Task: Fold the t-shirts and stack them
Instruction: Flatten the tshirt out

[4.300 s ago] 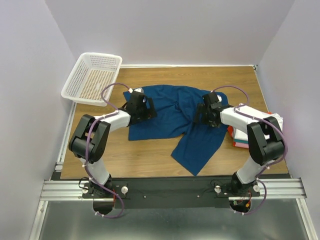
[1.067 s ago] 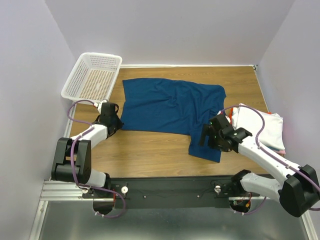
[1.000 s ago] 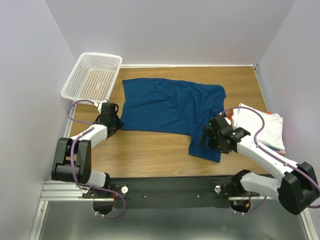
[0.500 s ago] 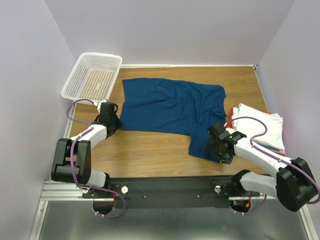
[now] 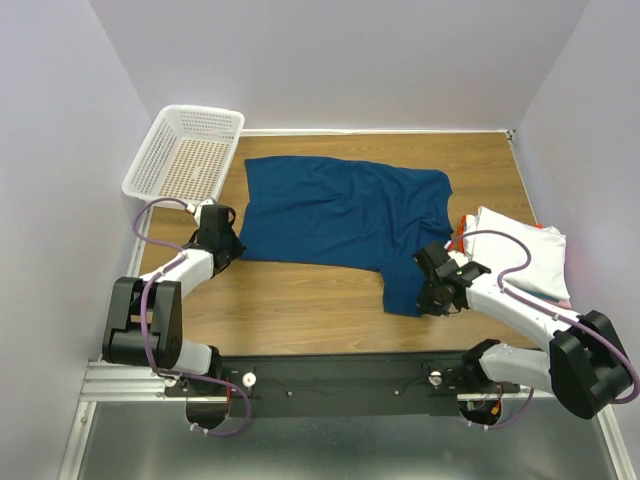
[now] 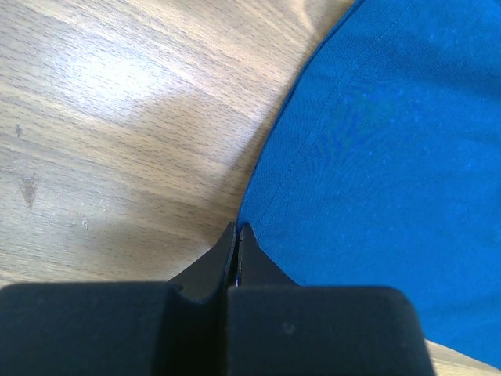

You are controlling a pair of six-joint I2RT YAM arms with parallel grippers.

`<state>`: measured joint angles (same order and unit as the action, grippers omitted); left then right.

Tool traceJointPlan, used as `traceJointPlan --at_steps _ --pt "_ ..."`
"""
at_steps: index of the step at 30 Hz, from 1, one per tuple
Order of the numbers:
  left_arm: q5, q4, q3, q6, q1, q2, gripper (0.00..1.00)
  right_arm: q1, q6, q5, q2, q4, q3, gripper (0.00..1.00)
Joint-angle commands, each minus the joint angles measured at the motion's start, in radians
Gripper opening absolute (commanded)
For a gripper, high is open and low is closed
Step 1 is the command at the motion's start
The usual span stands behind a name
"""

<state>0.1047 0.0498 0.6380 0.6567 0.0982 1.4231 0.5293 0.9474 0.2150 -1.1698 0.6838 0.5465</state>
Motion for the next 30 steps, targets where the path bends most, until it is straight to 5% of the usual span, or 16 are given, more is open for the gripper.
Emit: traceJointPlan --at_steps 1,4,13,30 --pt "0.003 -0.014 -0.021 -0.017 -0.008 -0.042 0.0 0.005 -0.015 0.012 -0.005 -0.044 -0.037 0.12" --pt "-0.013 -0.034 -0.031 -0.017 -0.008 -0.073 0.0 0.005 -0.039 0.073 0.038 -0.047 0.005 0.01" --pt "-0.062 -0.03 0.064 -0.026 -0.006 -0.161 0.0 0.003 -0.166 0.305 0.036 -0.102 0.291 0.01" --pt "-0.022 0.151 0.622 -0.065 -0.006 -0.303 0.0 -0.02 -0.502 0.563 0.038 -0.201 0.906 0.01"
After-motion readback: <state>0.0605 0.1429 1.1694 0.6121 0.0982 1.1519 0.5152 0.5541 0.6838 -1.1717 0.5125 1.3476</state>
